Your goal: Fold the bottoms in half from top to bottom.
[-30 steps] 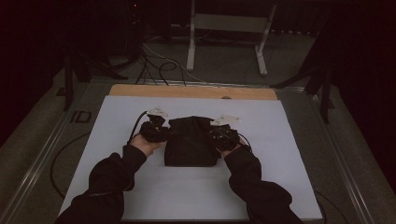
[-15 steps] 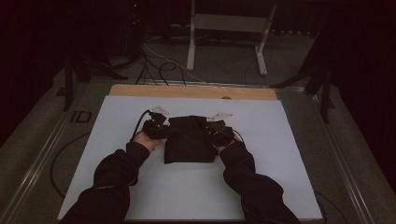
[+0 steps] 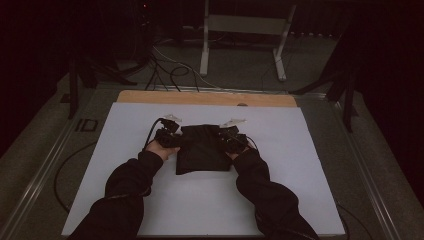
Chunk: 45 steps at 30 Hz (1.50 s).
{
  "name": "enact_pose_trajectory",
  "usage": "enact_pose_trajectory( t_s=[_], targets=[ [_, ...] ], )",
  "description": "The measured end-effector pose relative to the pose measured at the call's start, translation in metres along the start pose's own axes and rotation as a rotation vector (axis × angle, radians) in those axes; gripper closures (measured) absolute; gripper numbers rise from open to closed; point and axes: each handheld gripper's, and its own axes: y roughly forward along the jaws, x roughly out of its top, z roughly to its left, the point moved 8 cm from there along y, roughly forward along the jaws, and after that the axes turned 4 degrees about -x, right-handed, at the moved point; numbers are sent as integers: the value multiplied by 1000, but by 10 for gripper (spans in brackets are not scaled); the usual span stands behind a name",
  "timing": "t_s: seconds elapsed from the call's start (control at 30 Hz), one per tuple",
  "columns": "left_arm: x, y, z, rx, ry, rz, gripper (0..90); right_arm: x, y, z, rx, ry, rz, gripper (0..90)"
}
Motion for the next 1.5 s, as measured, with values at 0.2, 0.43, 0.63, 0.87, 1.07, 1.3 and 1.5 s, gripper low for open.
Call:
enact_pose_trajectory(
  t_s=[0.2, 0.43, 0.63, 0.87, 1.07, 1.3, 1.5],
  targets=[
    [-4, 7, 5, -3, -24, 13, 767, -3, 9, -2, -1, 3, 19, 767],
    [-7, 10, 8, -1, -48, 23, 763, -5, 15, -4, 1, 7, 29, 763],
    [-10, 13, 11, 1, -73, 26, 752, -8, 20, -4, 6, 11, 37, 756],
    [-13, 16, 14, -1, -88, 41, 744, -9, 24, -6, 13, 11, 37, 749],
    [-15, 17, 15, 10, -100, 37, 687, -12, 27, -10, 8, 17, 44, 721],
    [-18, 15, 15, 34, -106, 47, 513, -13, 26, -18, -12, 29, 49, 635],
    [-22, 8, 16, 37, -104, 47, 464, -15, 24, -25, -21, 34, 46, 542]
  ],
)
